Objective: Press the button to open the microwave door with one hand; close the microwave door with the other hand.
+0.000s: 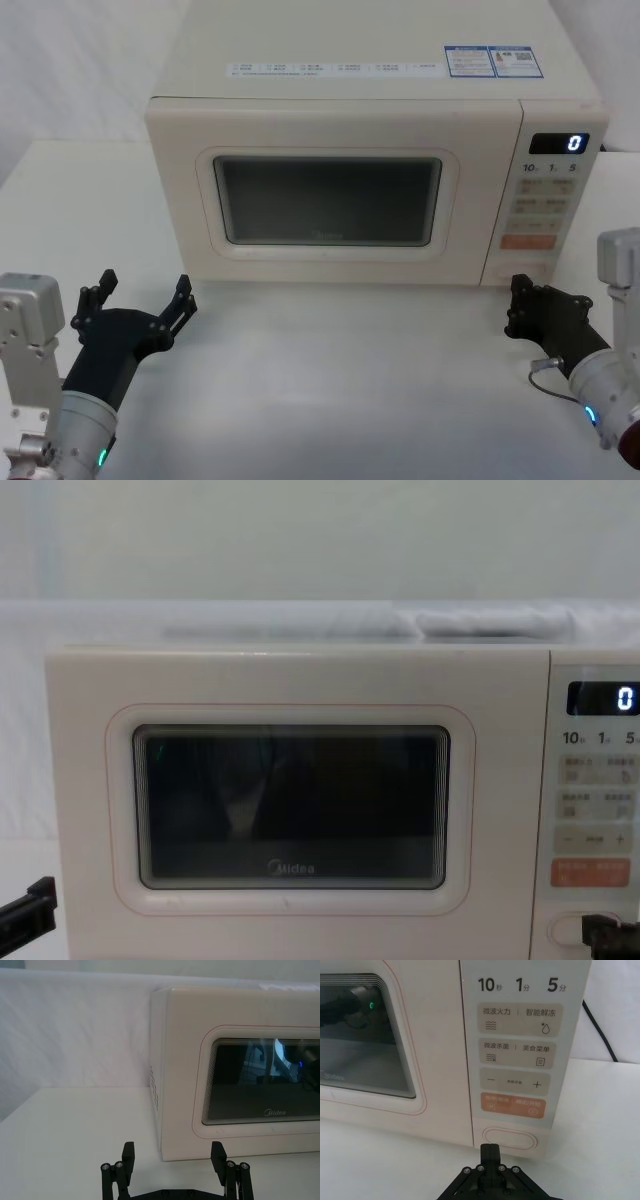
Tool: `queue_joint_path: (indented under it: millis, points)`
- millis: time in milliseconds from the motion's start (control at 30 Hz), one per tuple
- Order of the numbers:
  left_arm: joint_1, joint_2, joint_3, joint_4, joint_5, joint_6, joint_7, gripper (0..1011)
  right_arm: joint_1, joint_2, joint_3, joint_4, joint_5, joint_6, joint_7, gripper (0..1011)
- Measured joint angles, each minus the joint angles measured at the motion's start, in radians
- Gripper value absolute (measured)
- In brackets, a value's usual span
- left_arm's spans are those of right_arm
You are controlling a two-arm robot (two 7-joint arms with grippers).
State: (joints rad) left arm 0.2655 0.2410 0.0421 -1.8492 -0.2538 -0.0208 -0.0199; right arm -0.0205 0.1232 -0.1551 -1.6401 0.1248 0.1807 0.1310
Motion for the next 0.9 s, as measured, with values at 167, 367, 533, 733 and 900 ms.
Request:
queue_joint_path:
  millis: [167, 367, 533, 733, 900]
  points:
    - [0.000, 0.000, 0.000, 0.000, 0.000, 0.000, 0.000, 1001, 0.020, -0.002, 0.000, 0.018, 0.002, 0.015, 0.000, 0]
    - [0.000, 0.000, 0.000, 0.000, 0.000, 0.000, 0.000, 1001, 0.042, -0.001, -0.004, 0.033, 0.002, 0.035, 0.004, 0]
    - [0.000, 0.000, 0.000, 0.000, 0.000, 0.000, 0.000, 1001, 0.062, -0.001, -0.005, 0.047, -0.001, 0.052, 0.005, 0]
    - [0.000, 0.000, 0.000, 0.000, 0.000, 0.000, 0.000, 1001, 0.075, -0.005, -0.005, 0.061, -0.004, 0.068, 0.000, 0]
    - [0.000, 0.000, 0.000, 0.000, 0.000, 0.000, 0.000, 1001, 0.089, -0.008, -0.001, 0.077, -0.007, 0.077, -0.003, 0]
